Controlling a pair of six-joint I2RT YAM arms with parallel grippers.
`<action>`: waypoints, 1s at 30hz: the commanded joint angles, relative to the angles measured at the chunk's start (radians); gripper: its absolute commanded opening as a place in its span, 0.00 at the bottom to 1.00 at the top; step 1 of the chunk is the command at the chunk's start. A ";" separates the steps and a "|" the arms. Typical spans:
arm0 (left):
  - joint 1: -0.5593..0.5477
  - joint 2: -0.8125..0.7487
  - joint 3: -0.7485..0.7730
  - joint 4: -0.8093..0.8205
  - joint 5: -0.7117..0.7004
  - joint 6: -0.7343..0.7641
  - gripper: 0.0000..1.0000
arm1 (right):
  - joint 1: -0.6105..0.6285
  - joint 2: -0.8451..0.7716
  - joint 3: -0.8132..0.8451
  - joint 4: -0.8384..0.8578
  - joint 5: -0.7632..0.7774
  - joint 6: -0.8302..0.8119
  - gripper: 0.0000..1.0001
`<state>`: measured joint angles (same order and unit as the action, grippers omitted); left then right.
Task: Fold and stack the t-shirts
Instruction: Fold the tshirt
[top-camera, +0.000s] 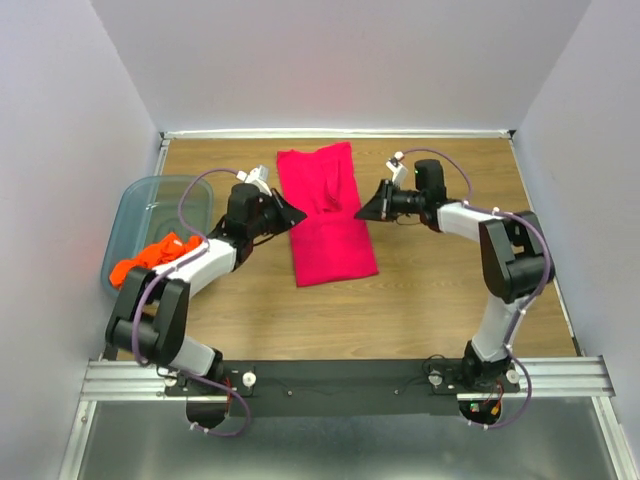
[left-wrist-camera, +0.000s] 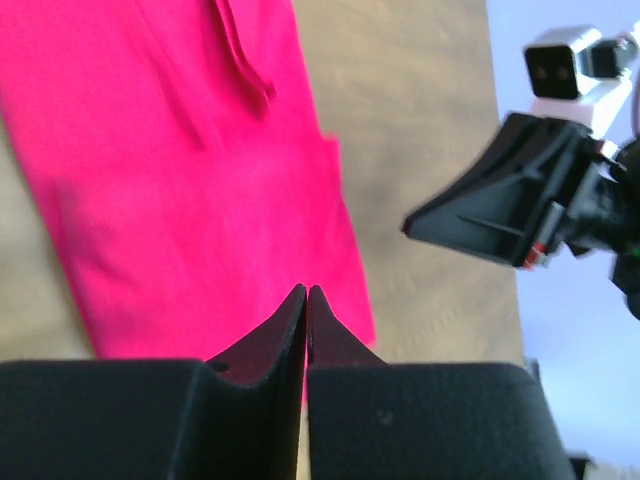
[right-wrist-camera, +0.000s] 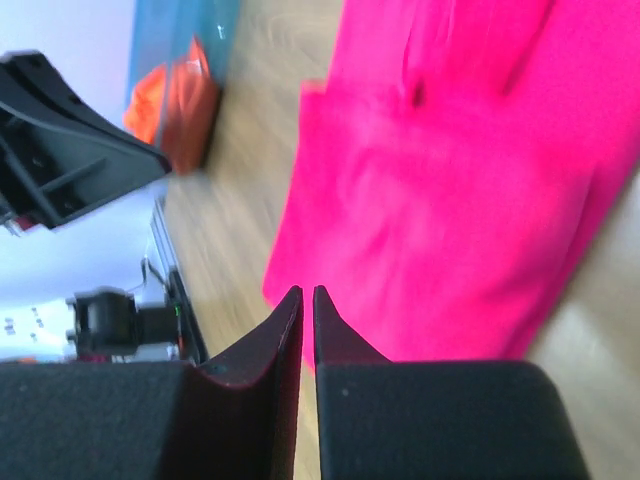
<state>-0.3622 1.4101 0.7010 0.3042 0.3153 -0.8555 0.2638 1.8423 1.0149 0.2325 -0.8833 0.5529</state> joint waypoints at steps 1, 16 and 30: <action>0.038 0.169 0.101 -0.033 0.019 0.078 0.10 | -0.008 0.158 0.175 -0.032 0.024 0.031 0.15; 0.164 0.562 0.221 0.018 0.108 0.101 0.09 | -0.069 0.497 0.338 -0.035 0.105 0.048 0.15; 0.158 0.336 0.178 -0.103 0.053 0.168 0.10 | -0.074 0.215 0.123 -0.137 0.200 -0.074 0.17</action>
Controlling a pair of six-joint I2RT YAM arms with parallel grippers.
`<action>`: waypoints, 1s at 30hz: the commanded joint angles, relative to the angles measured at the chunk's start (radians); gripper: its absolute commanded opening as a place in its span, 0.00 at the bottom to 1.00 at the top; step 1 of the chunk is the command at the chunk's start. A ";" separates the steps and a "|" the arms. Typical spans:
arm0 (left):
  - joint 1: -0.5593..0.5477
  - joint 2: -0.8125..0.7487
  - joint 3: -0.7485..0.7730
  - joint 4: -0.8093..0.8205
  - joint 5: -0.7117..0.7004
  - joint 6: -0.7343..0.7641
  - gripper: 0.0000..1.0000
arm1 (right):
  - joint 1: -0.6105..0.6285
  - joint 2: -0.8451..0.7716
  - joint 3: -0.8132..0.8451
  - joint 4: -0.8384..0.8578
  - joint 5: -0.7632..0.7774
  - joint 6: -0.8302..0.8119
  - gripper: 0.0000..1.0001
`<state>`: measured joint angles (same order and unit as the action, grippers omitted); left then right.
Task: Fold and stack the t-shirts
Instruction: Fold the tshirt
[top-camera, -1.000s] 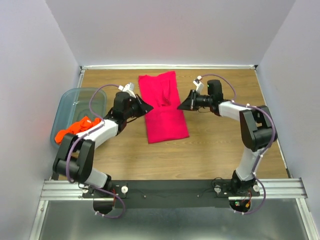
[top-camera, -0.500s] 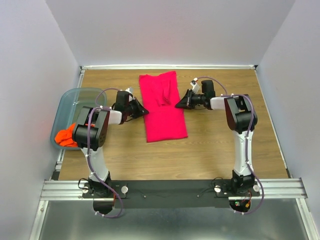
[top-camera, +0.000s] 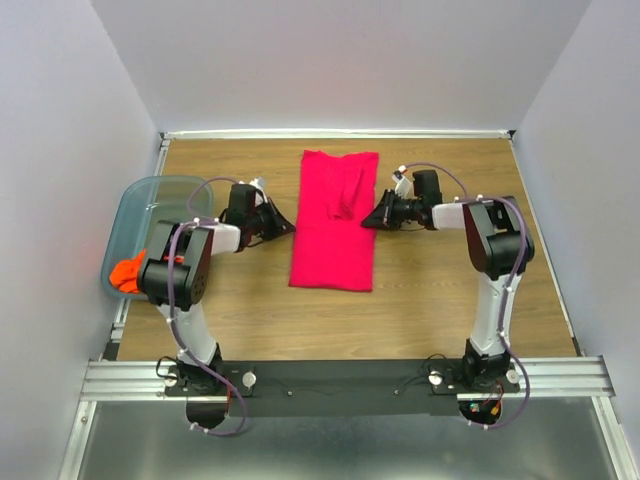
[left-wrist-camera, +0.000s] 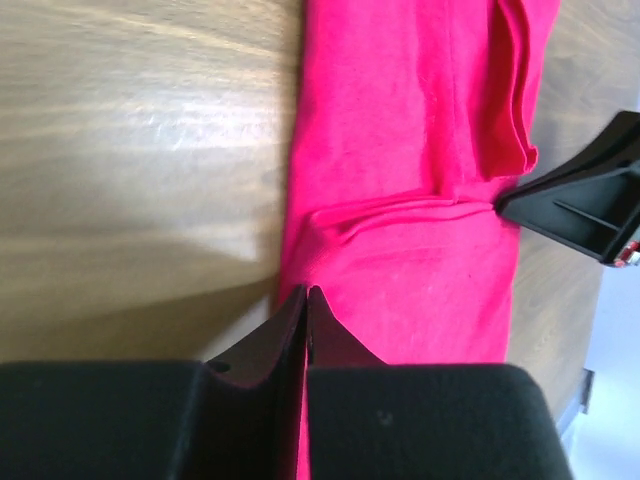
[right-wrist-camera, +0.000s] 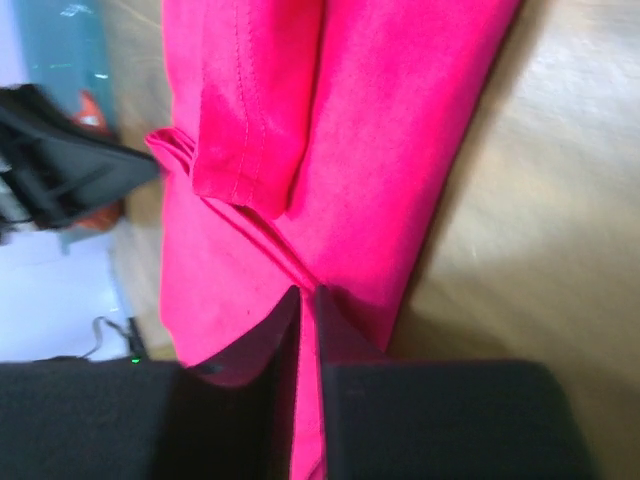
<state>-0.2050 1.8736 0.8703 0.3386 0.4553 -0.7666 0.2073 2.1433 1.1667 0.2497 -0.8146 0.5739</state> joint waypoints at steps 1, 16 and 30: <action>-0.002 -0.202 0.019 -0.197 -0.136 0.110 0.11 | -0.017 -0.144 -0.025 -0.193 0.141 -0.106 0.22; -0.204 -0.849 -0.224 -0.605 -0.405 0.162 0.69 | 0.225 -0.629 -0.173 -0.680 0.670 -0.120 0.91; -0.441 -0.691 -0.194 -0.734 -0.644 0.072 0.70 | 0.532 -0.596 -0.274 -0.754 0.960 0.179 0.63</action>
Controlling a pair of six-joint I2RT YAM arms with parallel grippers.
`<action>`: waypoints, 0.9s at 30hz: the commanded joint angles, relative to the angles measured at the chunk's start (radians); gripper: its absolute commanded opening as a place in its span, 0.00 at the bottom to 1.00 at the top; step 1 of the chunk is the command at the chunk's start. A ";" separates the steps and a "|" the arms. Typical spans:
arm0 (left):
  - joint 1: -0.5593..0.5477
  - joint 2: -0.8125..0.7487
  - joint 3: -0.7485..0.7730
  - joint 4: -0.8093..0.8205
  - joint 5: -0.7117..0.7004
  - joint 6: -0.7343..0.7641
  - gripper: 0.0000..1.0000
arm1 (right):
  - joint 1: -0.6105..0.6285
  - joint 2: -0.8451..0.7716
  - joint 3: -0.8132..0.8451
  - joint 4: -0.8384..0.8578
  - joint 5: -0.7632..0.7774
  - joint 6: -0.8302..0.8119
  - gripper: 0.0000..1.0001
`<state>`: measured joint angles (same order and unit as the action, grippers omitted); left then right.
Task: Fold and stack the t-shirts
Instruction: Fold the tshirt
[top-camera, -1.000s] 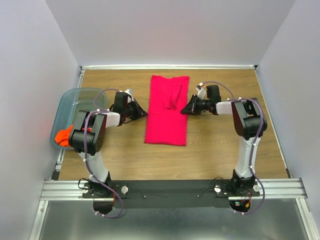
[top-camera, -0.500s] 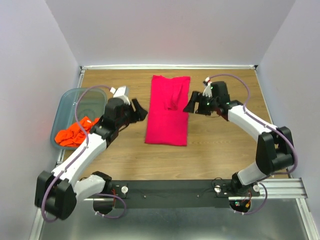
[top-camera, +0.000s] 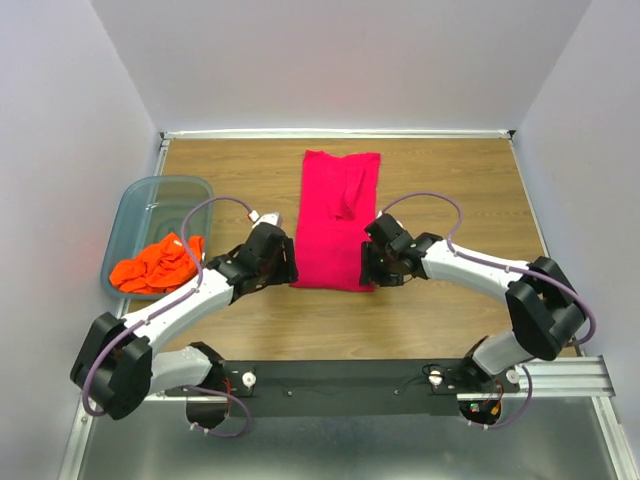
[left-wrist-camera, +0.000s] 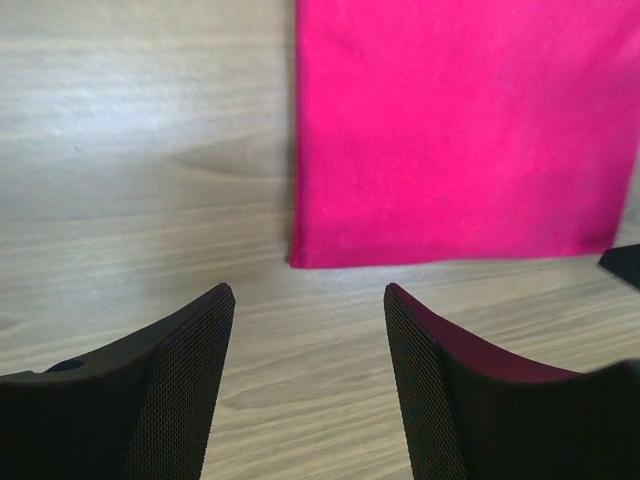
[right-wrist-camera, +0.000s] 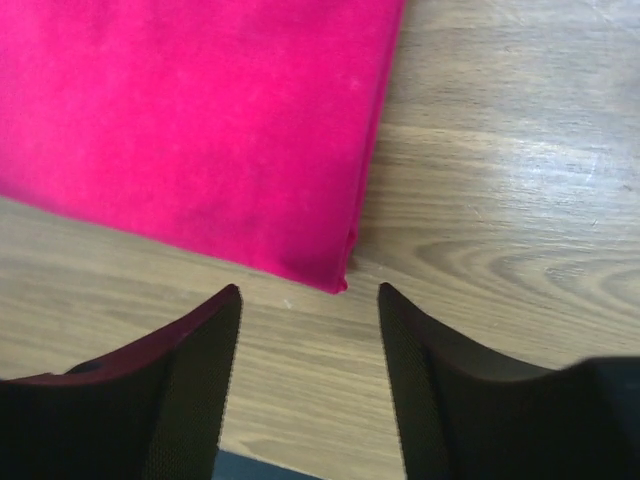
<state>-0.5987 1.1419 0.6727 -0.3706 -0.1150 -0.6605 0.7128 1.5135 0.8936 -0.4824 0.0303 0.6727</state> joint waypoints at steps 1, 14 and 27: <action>-0.050 0.047 0.005 -0.018 -0.072 -0.034 0.70 | 0.030 0.039 -0.001 -0.018 0.114 0.085 0.61; -0.069 0.108 0.030 0.007 -0.107 0.012 0.70 | 0.036 0.134 0.041 0.015 0.142 0.103 0.43; -0.087 0.159 0.018 0.016 -0.100 0.009 0.70 | 0.054 0.186 -0.016 -0.051 0.197 0.116 0.14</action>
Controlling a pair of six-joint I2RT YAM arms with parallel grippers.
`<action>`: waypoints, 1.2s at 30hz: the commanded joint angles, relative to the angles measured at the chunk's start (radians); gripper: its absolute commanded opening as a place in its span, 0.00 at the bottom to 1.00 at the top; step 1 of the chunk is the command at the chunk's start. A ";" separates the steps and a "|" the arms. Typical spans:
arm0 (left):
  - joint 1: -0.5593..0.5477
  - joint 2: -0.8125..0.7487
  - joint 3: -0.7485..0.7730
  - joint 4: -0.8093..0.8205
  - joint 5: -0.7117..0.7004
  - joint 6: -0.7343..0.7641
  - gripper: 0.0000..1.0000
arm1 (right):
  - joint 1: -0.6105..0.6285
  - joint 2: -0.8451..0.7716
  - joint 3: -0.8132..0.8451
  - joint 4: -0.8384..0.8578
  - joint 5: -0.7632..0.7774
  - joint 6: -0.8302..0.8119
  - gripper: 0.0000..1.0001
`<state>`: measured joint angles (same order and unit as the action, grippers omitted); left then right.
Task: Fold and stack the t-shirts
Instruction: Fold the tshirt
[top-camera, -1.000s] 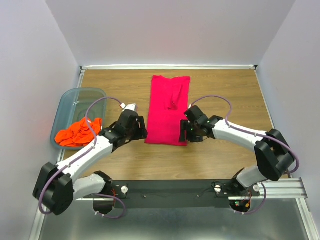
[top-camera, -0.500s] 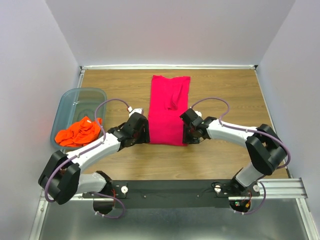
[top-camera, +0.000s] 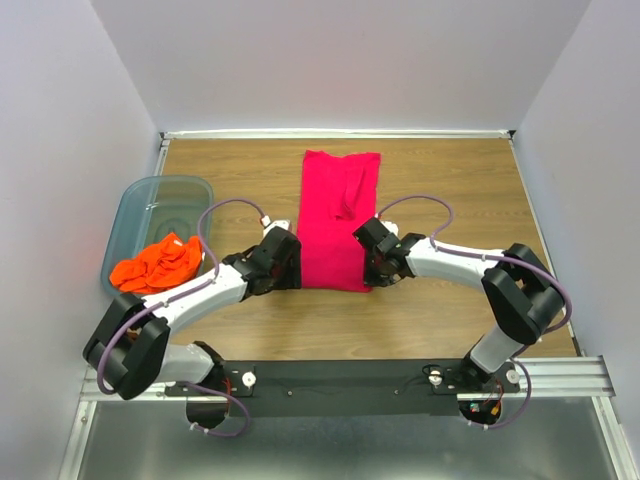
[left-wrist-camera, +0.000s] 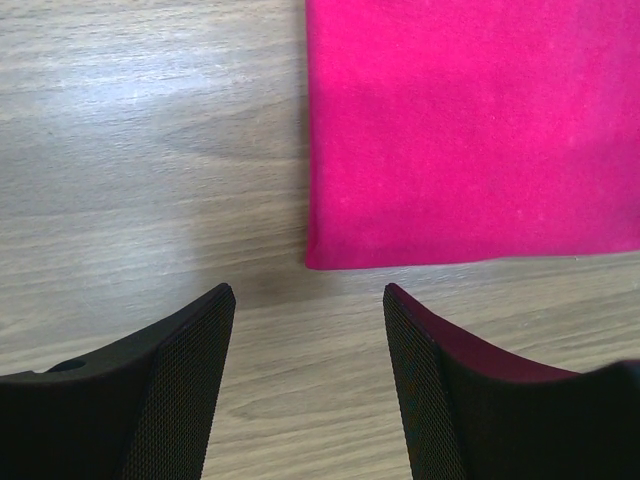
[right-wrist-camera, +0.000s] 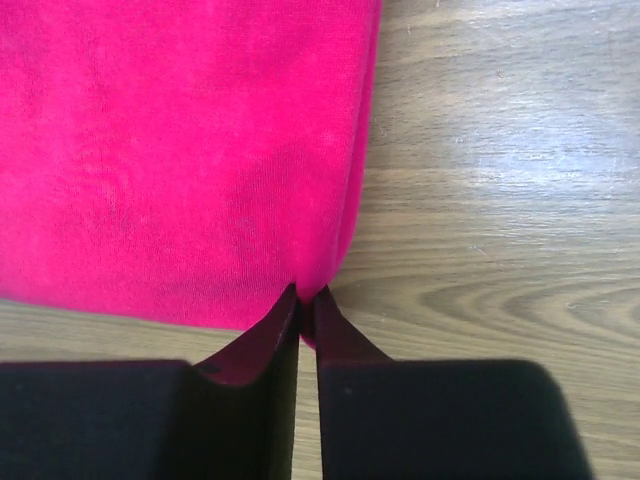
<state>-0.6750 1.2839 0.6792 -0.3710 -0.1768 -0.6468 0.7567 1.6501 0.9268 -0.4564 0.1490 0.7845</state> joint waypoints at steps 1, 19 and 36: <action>-0.012 0.029 0.014 0.017 -0.038 -0.007 0.70 | 0.010 0.040 -0.048 -0.096 0.096 -0.001 0.06; -0.034 0.163 0.102 0.024 -0.085 -0.017 0.48 | 0.010 -0.003 -0.045 -0.120 0.100 -0.037 0.01; -0.078 0.259 0.085 0.020 -0.064 -0.024 0.46 | 0.010 0.002 -0.019 -0.120 0.075 -0.054 0.01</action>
<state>-0.7364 1.5024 0.7666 -0.3420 -0.2184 -0.6590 0.7647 1.6360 0.9249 -0.4881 0.1898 0.7494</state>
